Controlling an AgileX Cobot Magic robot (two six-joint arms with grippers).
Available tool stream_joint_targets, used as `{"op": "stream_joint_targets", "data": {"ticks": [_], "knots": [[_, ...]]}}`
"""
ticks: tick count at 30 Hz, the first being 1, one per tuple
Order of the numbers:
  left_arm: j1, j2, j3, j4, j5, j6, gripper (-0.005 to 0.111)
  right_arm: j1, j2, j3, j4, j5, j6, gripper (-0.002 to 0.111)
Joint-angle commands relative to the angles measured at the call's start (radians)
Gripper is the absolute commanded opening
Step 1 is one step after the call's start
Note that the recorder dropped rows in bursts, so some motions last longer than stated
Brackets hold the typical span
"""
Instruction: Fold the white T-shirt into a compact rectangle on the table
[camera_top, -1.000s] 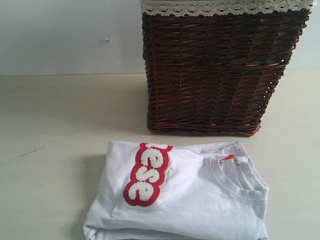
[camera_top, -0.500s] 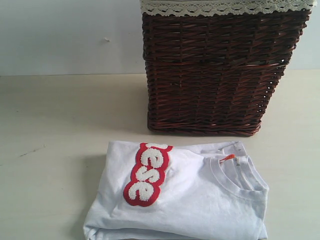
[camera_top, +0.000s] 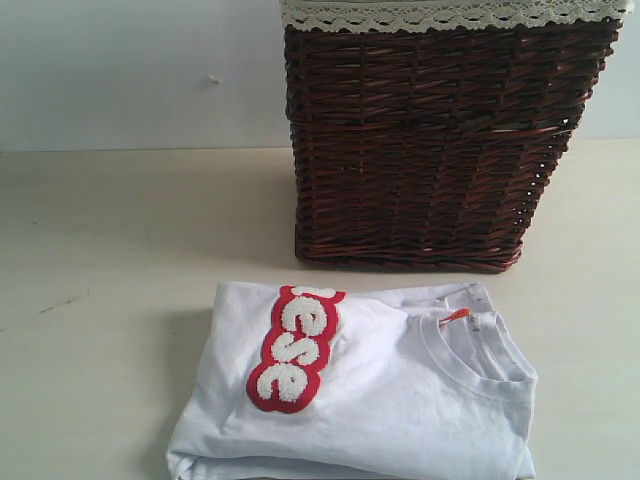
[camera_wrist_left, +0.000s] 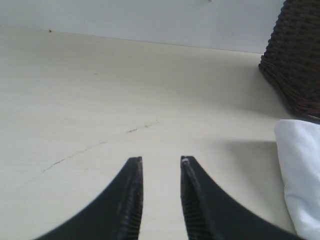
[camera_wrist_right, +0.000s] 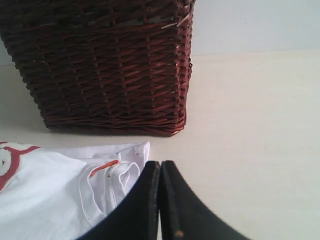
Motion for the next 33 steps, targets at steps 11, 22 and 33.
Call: {"op": "stream_joint_targets", "data": {"ticks": [11,22,33], "knots": [[0.001,-0.006,0.0,-0.007,-0.013,0.004,0.028,-0.004,-0.196,0.179,-0.258,-0.107,0.283,0.0],[0.001,-0.006,0.0,-0.007,-0.013,0.004,0.028,-0.004,-0.196,0.179,-0.277,-0.107,0.173,0.0],[0.001,-0.006,0.0,-0.007,-0.013,0.004,0.028,-0.004,-0.196,0.179,-0.281,-0.107,0.17,0.0]]}}
